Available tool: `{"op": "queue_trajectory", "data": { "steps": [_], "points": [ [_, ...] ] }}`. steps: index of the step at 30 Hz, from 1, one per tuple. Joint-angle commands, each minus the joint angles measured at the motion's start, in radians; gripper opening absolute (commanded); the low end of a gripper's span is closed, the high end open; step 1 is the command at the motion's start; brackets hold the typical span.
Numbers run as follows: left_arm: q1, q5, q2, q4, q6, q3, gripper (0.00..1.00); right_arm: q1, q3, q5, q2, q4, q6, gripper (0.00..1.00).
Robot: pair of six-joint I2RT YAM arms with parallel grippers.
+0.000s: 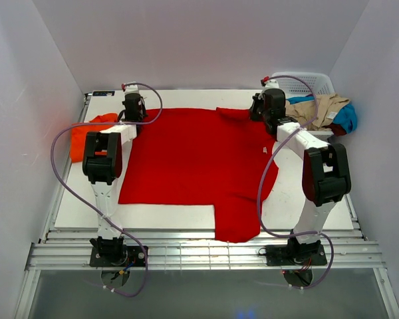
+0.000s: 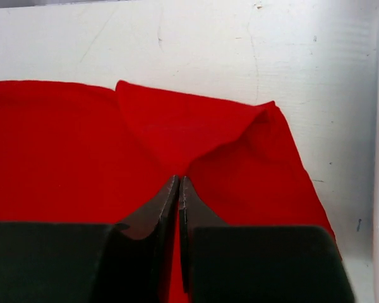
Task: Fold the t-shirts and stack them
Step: Grap the side of the flattened tshirt furthest away from the robot with both arms, then fold the flattened tshirt in 1/3 of the way
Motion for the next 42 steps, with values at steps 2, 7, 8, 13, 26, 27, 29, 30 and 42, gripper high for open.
{"op": "queue_trajectory", "data": {
  "steps": [2, 7, 8, 13, 26, 27, 29, 30, 42],
  "points": [
    [-0.001, -0.032, -0.105, 0.033, 0.018, -0.035, 0.0, 0.015, -0.047, 0.031, -0.106, 0.019, -0.015, 0.08],
    [-0.003, -0.038, -0.123, 0.031, 0.01, -0.091, 0.0, 0.029, -0.085, 0.043, -0.152, -0.018, -0.007, 0.08],
    [-0.003, -0.041, -0.128, 0.03, 0.009, -0.099, 0.0, 0.029, -0.09, 0.045, -0.158, -0.035, -0.006, 0.08],
    [-0.004, -0.075, -0.153, 0.031, -0.011, -0.17, 0.0, 0.047, -0.159, 0.066, -0.233, -0.058, 0.002, 0.08],
    [-0.003, -0.238, -0.195, 0.033, -0.019, -0.254, 0.0, 0.059, -0.269, 0.128, -0.428, -0.18, -0.003, 0.08],
    [-0.003, -0.239, -0.203, 0.036, -0.028, -0.26, 0.0, 0.061, -0.272, 0.128, -0.438, -0.188, -0.003, 0.08],
    [-0.003, -0.244, -0.225, 0.043, -0.05, -0.285, 0.0, 0.066, -0.278, 0.137, -0.465, -0.211, -0.004, 0.08],
    [-0.003, -0.245, -0.232, 0.053, -0.056, -0.295, 0.0, 0.069, -0.286, 0.14, -0.481, -0.218, -0.003, 0.08],
    [-0.001, -0.285, -0.307, 0.184, -0.008, -0.417, 0.0, 0.079, -0.343, 0.163, -0.575, -0.279, 0.006, 0.08]
  ]
}}
